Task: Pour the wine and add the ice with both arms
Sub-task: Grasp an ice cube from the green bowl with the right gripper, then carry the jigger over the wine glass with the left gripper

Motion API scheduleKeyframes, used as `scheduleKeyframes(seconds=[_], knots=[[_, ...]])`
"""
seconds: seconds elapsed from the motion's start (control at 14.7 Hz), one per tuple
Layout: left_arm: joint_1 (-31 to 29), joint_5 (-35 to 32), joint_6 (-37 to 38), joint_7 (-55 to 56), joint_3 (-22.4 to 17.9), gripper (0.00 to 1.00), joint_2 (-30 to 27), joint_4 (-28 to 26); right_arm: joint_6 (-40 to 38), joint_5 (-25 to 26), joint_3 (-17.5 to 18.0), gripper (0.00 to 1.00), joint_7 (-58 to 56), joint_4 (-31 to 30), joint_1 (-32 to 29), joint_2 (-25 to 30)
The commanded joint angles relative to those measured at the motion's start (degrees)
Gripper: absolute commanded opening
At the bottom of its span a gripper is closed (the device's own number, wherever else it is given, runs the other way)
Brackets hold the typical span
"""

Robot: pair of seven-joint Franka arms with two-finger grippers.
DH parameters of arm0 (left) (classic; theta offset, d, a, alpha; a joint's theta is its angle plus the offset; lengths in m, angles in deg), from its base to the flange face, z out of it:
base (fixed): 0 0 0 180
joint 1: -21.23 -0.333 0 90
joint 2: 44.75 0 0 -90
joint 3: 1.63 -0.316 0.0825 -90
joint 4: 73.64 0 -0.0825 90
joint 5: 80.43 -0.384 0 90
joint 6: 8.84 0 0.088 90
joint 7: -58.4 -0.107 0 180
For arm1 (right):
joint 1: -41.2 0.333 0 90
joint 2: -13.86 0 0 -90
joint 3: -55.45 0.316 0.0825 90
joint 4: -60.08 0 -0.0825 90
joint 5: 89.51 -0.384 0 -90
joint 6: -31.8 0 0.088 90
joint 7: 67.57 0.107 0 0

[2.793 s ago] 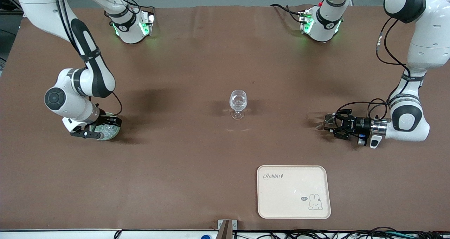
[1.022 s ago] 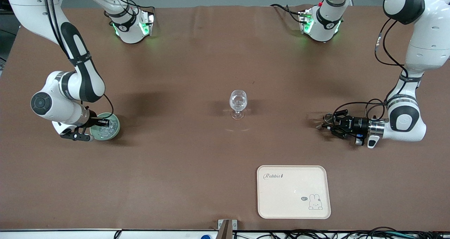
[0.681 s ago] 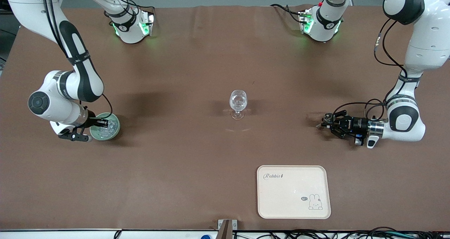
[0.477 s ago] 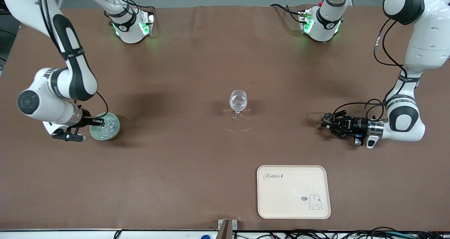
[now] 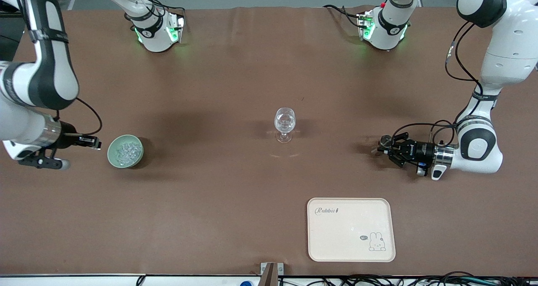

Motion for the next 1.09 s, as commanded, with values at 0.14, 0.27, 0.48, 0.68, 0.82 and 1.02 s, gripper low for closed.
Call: scheduleKeyframes(seconds=[0.14, 0.27, 0.48, 0.68, 0.82, 1.02], knots=[[0.15, 0.55, 0.88, 9.03, 4.1, 0.01, -7.53, -1.04, -6.96, -0.28, 0.25, 0.02, -1.11, 6.33, -1.88, 3.51], [0.24, 0.28, 0.88, 13.33, 6.47, 0.01, -9.82, -1.04, -11.51, -0.19, 0.25, 0.02, -1.11, 10.97, -1.88, 3.78], [0.24, 0.37, -0.52, 18.53, 10.86, 0.01, -11.94, -1.13, -16.45, 0.42, 0.16, 0.02, -1.11, 16.35, -1.97, 3.86], [0.24, 0.54, -2.19, 21.52, 14.64, 0.01, -12.38, -1.21, -19.88, 0.34, 0.25, 0.02, -1.9, 17.86, -3.37, 5.87], [0.24, 0.54, -4.38, 25.11, 17.19, 0.01, -12.91, -1.21, -21.72, 0.34, 0.25, 0.02, -4.01, 17.24, -3.37, 8.16], [0.24, 0.63, -9.31, 29.44, 21.32, 0.01, -15.1, -3.49, -22.79, 0.34, 0.25, 0.02, -4.28, 13.22, -3.28, 12.81]])
